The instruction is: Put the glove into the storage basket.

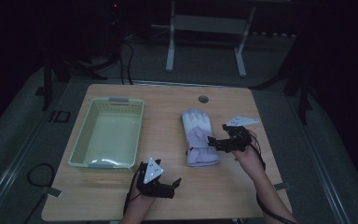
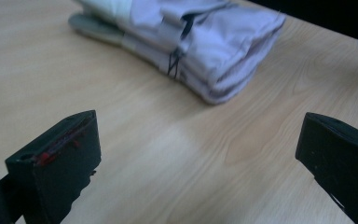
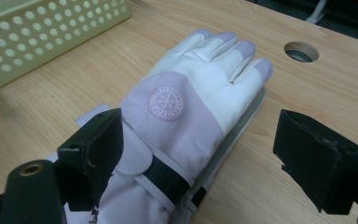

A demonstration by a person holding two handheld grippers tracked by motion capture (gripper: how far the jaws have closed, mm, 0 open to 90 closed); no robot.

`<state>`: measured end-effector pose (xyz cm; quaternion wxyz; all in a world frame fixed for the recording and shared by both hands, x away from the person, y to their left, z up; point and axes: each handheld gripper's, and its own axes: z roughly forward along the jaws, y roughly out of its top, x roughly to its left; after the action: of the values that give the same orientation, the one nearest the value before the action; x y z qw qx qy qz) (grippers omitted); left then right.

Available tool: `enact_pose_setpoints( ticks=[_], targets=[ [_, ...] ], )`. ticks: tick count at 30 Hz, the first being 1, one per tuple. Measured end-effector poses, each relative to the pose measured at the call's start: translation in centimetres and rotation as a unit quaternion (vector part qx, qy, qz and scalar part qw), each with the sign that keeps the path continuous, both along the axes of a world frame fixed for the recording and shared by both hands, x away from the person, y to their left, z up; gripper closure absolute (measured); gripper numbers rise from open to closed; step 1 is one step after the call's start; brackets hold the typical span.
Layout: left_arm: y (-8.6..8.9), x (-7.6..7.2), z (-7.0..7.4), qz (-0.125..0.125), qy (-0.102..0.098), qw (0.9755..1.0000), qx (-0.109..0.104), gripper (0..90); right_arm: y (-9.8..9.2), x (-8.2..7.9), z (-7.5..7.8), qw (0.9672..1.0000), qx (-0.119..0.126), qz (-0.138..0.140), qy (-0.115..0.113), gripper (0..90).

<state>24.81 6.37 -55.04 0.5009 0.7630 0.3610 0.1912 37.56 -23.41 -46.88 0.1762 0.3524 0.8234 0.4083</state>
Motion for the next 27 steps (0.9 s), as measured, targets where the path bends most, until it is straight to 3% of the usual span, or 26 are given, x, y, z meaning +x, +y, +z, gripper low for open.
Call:
enact_pose_setpoints(
  ticks=[5, 7, 8, 12, 21, 24, 25, 27],
  targets=[
    [-0.9, 1.1, 1.3, 0.002, -0.006, 1.0000, -0.001, 0.0, -0.9, 0.0, 0.4, 0.9999, 0.004, -0.008, -0.007, 15.3],
    [-1.3, 1.7, 1.9, -0.005, 0.005, 1.0000, -0.003, 0.0, -1.2, 0.2, 0.5, 0.9998, 0.013, -0.014, 0.006, 14.1],
    [-1.5, 2.0, 2.2, -0.002, 0.015, 0.9999, 0.005, 0.0, -1.3, 0.4, 0.5, 0.9995, 0.017, -0.021, 0.014, 14.1],
    [-2.2, 3.2, 3.3, 0.006, 0.012, 0.9996, 0.026, 3.7, -1.5, 0.7, 0.6, 0.9990, 0.028, -0.020, 0.027, 10.1],
    [-3.5, 6.2, 4.8, 0.001, 0.025, 0.9991, 0.035, 2.5, -0.8, 1.4, 0.2, 0.9989, 0.027, -0.025, 0.028, 12.9],
    [-4.0, 6.8, 5.0, 0.000, 0.036, 0.9987, 0.036, 3.1, -0.7, 1.7, 0.0, 0.9990, 0.024, -0.024, 0.029, 14.8],
    [-4.4, 7.4, 5.1, 0.006, 0.043, 0.9983, 0.038, 8.8, -0.5, 1.9, -0.2, 0.9990, 0.022, -0.025, 0.031, 15.8],
    [-4.9, 8.0, 4.9, 0.007, 0.063, 0.9974, 0.035, 11.5, -0.1, 2.5, -0.8, 0.9993, 0.007, -0.025, 0.026, 24.0]
  ],
)
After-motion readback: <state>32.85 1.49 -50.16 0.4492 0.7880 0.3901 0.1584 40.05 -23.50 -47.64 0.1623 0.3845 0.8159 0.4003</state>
